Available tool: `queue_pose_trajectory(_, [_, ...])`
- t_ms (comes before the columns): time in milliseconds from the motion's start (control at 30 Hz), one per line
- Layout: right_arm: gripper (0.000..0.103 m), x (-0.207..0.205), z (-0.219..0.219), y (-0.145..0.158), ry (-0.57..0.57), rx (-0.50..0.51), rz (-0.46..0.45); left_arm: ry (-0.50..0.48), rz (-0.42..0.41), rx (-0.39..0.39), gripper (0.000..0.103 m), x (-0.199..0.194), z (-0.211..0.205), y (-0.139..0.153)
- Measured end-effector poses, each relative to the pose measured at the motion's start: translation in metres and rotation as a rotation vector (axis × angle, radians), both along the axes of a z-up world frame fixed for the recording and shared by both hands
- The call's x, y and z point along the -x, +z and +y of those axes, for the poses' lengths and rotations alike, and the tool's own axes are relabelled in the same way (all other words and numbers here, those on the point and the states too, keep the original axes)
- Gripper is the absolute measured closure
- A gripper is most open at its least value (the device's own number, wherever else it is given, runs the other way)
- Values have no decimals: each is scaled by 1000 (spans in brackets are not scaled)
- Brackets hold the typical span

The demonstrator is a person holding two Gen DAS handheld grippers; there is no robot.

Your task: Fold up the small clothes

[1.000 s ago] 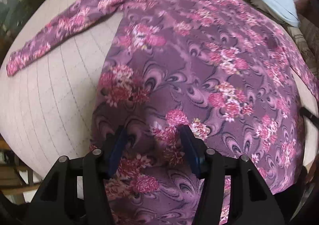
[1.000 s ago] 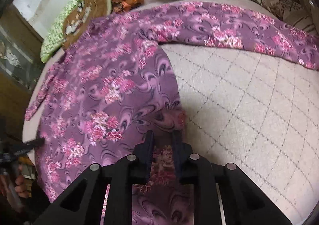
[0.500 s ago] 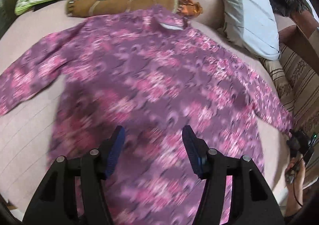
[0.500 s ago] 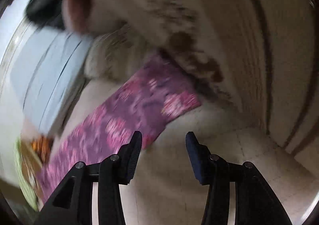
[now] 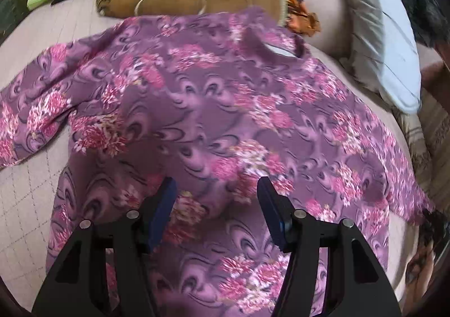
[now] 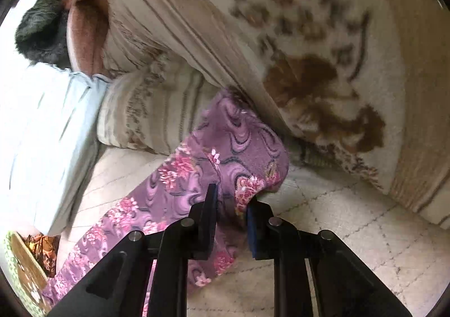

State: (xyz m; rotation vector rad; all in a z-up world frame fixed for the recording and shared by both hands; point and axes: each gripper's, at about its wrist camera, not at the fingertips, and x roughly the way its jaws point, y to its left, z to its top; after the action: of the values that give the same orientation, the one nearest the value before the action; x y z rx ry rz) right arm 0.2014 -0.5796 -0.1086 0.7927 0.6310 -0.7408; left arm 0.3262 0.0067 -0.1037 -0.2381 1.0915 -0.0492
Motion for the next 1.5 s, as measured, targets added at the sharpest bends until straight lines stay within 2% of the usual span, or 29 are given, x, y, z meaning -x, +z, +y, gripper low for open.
queue_pose_trajectory(100, [86, -7, 33, 26, 101, 107, -10, 21, 12, 57, 44, -4, 10, -3])
queue_pose_trajectory(233, [89, -34, 88, 49, 280, 161, -42, 16, 7, 64, 44, 0, 12, -2])
queue_pose_trajectory(433, [90, -73, 189, 65, 525, 153, -96, 8, 0, 88, 44, 3, 17, -2])
queue_pose_trajectory(733, [90, -129, 351, 55, 867, 83, -75, 49, 39, 191, 44, 5, 42, 6])
queue_pose_trajectory(867, [90, -143, 416, 46, 991, 74, -56, 104, 15, 218, 44, 7, 71, 25])
queue_pose_trajectory(1000, [90, -158, 474, 35, 1077, 36, -42, 164, -43, 199, 44, 14, 106, 49])
queue_pose_trajectory(1033, [85, -161, 481, 31, 1091, 19, -41, 175, -49, 197, 44, 15, 111, 52])
queue_pose_trajectory(1067, [85, -163, 490, 25, 1109, -9, -31, 182, -51, 198, 44, 15, 117, 53])
queue_pose_trajectory(1133, [79, -165, 507, 10, 1120, -40, 29, 194, -41, 199, 44, 16, 126, 53])
queue_pose_trajectory(1200, [77, -164, 513, 6, 1123, -27, 42, 195, -23, 195, 44, 16, 128, 51])
queue_pose_trajectory(1267, [66, -161, 509, 12, 1147, -49, 30, 185, -8, 206, 44, 17, 127, 48])
queue_pose_trajectory(1333, [63, -152, 498, 24, 1188, -113, 9, 167, 16, 208, 44, 14, 119, 44])
queue_pose_trajectory(1400, [63, -132, 474, 42, 1207, -121, -61, 122, 39, 212, 44, 7, 99, 40])
queue_pose_trajectory(1500, [46, -99, 423, 54, 1152, -125, -126, 56, 69, 191, 41, -4, 70, 32])
